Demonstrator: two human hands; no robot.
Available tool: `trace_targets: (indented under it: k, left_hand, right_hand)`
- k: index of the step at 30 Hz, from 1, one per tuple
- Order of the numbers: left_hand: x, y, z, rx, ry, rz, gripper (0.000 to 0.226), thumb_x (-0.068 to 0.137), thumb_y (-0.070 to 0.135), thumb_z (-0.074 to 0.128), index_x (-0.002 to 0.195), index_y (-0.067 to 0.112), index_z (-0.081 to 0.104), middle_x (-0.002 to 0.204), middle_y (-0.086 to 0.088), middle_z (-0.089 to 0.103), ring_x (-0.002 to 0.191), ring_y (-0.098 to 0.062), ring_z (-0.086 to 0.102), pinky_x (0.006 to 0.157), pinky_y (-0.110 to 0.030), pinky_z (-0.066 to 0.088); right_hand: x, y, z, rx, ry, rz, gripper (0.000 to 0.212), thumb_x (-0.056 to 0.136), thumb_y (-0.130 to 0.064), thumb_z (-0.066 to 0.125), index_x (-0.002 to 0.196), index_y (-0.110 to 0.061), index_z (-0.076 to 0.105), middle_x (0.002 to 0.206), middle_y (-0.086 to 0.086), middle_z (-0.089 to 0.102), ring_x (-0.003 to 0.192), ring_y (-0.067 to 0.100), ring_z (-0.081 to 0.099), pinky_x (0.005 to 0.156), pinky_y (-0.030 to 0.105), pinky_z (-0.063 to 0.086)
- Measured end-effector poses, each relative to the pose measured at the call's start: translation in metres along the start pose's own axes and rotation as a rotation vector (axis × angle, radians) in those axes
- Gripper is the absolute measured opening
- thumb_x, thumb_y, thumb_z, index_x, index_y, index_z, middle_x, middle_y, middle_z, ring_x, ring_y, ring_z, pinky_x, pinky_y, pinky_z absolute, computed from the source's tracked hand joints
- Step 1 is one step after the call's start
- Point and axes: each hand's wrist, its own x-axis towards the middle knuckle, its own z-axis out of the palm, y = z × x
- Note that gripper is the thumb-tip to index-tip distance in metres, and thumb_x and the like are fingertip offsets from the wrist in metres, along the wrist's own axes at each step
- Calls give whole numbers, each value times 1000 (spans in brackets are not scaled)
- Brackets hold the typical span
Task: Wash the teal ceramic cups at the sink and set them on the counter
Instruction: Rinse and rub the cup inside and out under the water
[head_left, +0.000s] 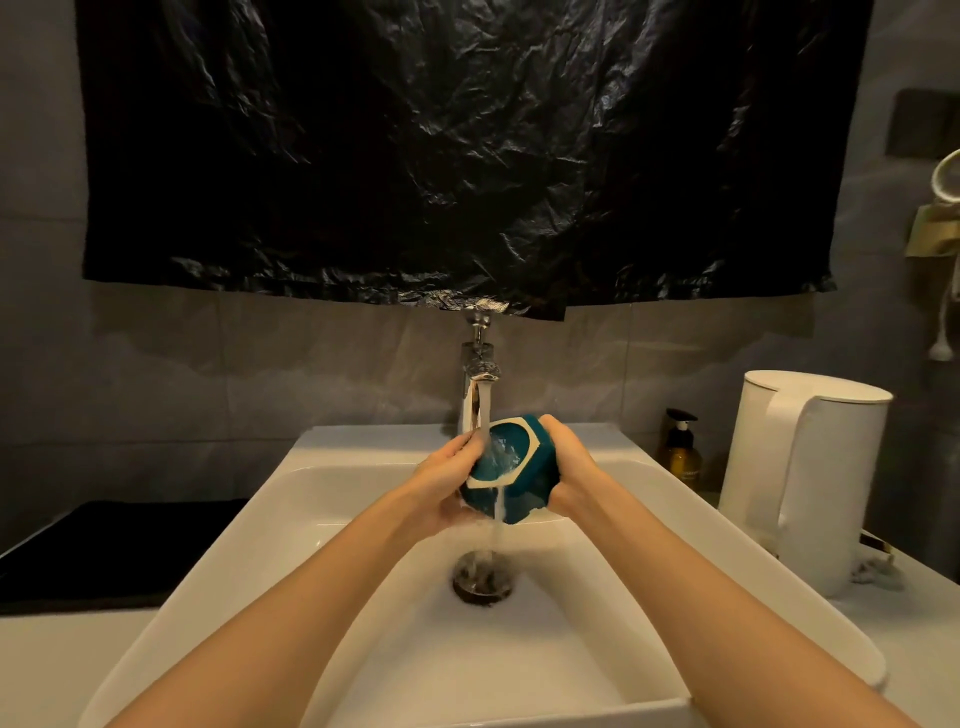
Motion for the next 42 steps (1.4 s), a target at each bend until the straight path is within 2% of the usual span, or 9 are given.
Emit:
trace_targets:
  k: [2,8,15,24,28,31,33,37,42]
  left_hand:
    - [-2,4,3,-3,-43,-39,27,98,38,44,117,21,54,114,-12,62,97,-29,63,73,-45,56]
    - [-5,17,-8,-162,-138,-251,61,95,54,38,128,4,46,130,-23,50,123,-42,46,103,-57,37]
    - [-10,21,-19,-230,-149,-390,65,86,50,59,118,-6,52,119,-27,59,106,-45,58,82,-52,52]
    - [-10,16,-9,-301,17,-323,50,73,18,69,117,1,52,113,-22,60,99,-39,62,74,-46,58]
    - [-15,16,-4,-240,96,-173,22,80,15,60,100,7,54,100,-17,58,95,-32,58,68,-39,55]
    - [-12,16,-9,-158,143,-70,20,78,11,58,98,6,57,94,-15,59,87,-27,57,62,-35,52]
    - [-12,16,-12,-150,162,-34,17,78,10,57,95,6,58,91,-15,59,83,-26,56,62,-34,51]
    - [-9,17,-10,-120,179,0,12,77,10,60,89,8,59,91,-14,60,85,-25,57,66,-32,51]
    - [-7,16,-10,-111,143,-17,8,78,12,57,86,10,55,88,-13,57,83,-24,54,61,-31,49]
  right_hand:
    - [-1,-4,1,-60,55,-133,16,83,-27,58,85,-11,61,82,11,63,75,25,59,72,32,50]
    - [-14,0,7,-556,17,-632,15,96,-29,51,93,-18,43,80,-2,50,73,11,50,59,18,41]
    - [-18,13,13,-918,-77,-771,13,101,-34,36,99,-22,36,88,0,57,83,18,61,73,35,58]
    - [-20,16,13,-801,161,-928,15,100,-33,36,90,-23,38,66,-1,54,62,20,56,59,42,51]
    - [-22,8,17,-629,219,-948,16,101,-30,39,87,-22,42,64,1,55,57,15,53,55,39,49]
    - [-20,-9,13,-509,236,-959,11,100,-19,41,102,-19,52,82,0,64,72,10,59,62,22,48]
    - [-17,-25,13,-609,176,-970,27,99,-11,40,119,-17,57,111,-1,63,97,9,58,77,12,43]
    - [-12,-61,32,-958,-67,-1038,51,97,-4,36,146,-16,35,152,-3,33,140,9,28,108,16,19]
    - [-2,-94,60,-1166,-153,-1039,47,97,-7,37,143,-16,42,151,2,37,140,15,30,113,28,24]
